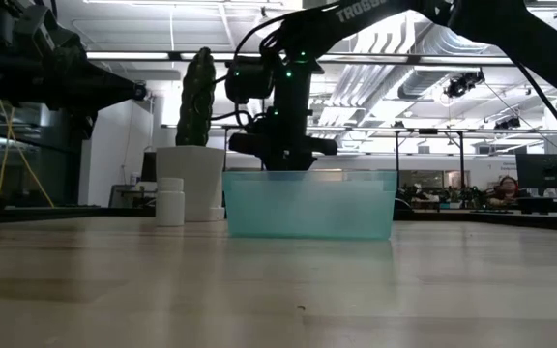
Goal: Pick and place pill bottles into a basket
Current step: Put the blue pill bottle into the blue bin
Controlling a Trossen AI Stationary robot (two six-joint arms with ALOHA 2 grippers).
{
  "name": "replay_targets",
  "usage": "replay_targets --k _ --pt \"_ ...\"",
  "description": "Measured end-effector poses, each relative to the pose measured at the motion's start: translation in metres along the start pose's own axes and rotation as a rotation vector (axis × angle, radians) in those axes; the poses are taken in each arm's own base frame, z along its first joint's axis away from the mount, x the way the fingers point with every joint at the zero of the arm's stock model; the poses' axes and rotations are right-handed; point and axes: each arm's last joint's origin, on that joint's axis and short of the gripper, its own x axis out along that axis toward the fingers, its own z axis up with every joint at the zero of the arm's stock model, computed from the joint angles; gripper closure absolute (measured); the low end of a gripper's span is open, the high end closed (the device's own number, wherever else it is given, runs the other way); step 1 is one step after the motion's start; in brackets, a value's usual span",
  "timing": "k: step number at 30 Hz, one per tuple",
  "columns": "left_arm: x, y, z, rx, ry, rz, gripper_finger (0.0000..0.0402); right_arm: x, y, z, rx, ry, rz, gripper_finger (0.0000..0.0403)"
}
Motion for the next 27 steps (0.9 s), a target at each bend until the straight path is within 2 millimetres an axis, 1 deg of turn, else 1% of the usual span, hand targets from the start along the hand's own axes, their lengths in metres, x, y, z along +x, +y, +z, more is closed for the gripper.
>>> replay_targets --k 5,15,22,27 --pt "0.0000 0.0000 0.0000 0.000 0.000 0.000 0.0307 0.0024 -0.0008 0.0018 0.014 -0.002 0.006 0.0286" --pt "0.0000 0.0000 0.0001 0.000 0.000 0.000 0.0307 0.0057 0.0009 0.0019 0.016 0.014 0.036 0.0293" --pt "0.0000 0.0000 0.0001 0.000 0.000 0.000 0.0307 0.0082 0.0009 0.0006 0.016 0.026 0.025 0.0281" --pt "0.0000 0.0000 0.0001 0.000 -0.001 0.001 0.0307 0.0082 0.0009 0.0007 0.020 0.025 0.025 0.0279"
